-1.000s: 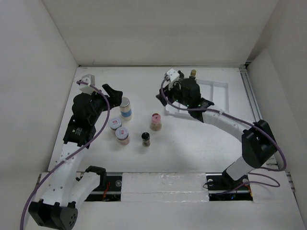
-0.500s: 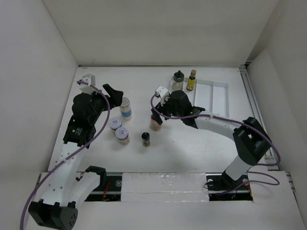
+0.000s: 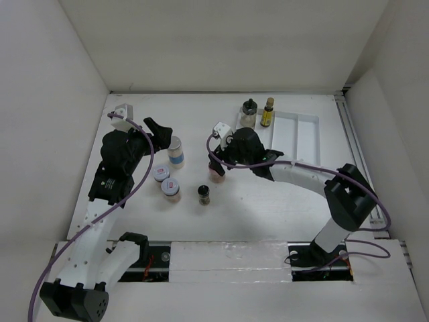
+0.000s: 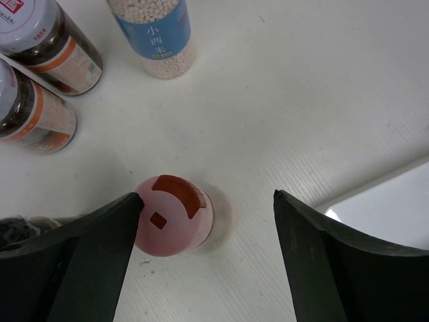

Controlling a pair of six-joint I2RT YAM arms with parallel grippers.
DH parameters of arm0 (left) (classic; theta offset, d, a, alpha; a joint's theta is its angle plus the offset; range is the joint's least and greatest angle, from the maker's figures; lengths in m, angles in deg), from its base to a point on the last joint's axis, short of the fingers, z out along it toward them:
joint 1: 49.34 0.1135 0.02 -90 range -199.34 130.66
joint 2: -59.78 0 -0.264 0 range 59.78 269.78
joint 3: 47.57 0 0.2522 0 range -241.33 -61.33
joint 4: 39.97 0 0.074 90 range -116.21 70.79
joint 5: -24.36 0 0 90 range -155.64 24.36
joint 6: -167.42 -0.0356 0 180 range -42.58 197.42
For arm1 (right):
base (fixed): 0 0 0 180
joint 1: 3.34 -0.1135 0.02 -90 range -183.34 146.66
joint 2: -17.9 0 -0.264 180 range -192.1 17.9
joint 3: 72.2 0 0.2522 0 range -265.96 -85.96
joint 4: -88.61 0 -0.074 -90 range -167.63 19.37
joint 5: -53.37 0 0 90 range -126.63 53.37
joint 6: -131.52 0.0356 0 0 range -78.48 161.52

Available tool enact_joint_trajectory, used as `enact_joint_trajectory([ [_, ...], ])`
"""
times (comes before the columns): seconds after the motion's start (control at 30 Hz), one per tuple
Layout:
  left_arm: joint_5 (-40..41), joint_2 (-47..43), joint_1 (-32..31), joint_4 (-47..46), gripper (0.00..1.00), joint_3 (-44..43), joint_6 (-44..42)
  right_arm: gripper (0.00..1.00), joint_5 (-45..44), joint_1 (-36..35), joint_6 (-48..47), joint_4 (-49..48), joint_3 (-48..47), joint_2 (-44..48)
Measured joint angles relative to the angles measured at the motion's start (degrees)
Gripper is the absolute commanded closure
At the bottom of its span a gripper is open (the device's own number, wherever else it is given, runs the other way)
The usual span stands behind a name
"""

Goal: Organize the condiment bottles

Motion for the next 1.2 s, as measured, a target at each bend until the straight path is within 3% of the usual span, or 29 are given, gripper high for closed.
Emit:
enact_joint_trajectory([
  [0.47,-0.1,0.0,0.0,0.0,0.23,0.0,0.0,0.12,-0.7,-0.3,0.3,0.5,0.5,1.5],
  [0.77,-0.4,0.0,0.0,0.0,0.23,0.0,0.0,0.19,-0.8,-0.1,1.3,0.2,1.4,-0.3],
  [0.9,-0.7,0.4,0.0,0.0,0.23,0.0,0.0,0.42,-0.3,0.4,1.6,0.2,1.4,-2.4],
  [0.93,-0.8,0.5,0.0,0.0,0.23,0.0,0.0,0.55,-0.2,0.4,1.6,0.2,1.4,-3.0],
  [0.97,-0.8,0.5,0.0,0.0,0.23,0.0,0.0,0.59,-0.2,0.4,1.5,0.0,1.4,-3.1],
  [1.2,-1.0,0.5,0.0,0.0,0.23,0.0,0.0,0.61,-1.3,1.0,2.1,-0.3,1.5,1.3],
])
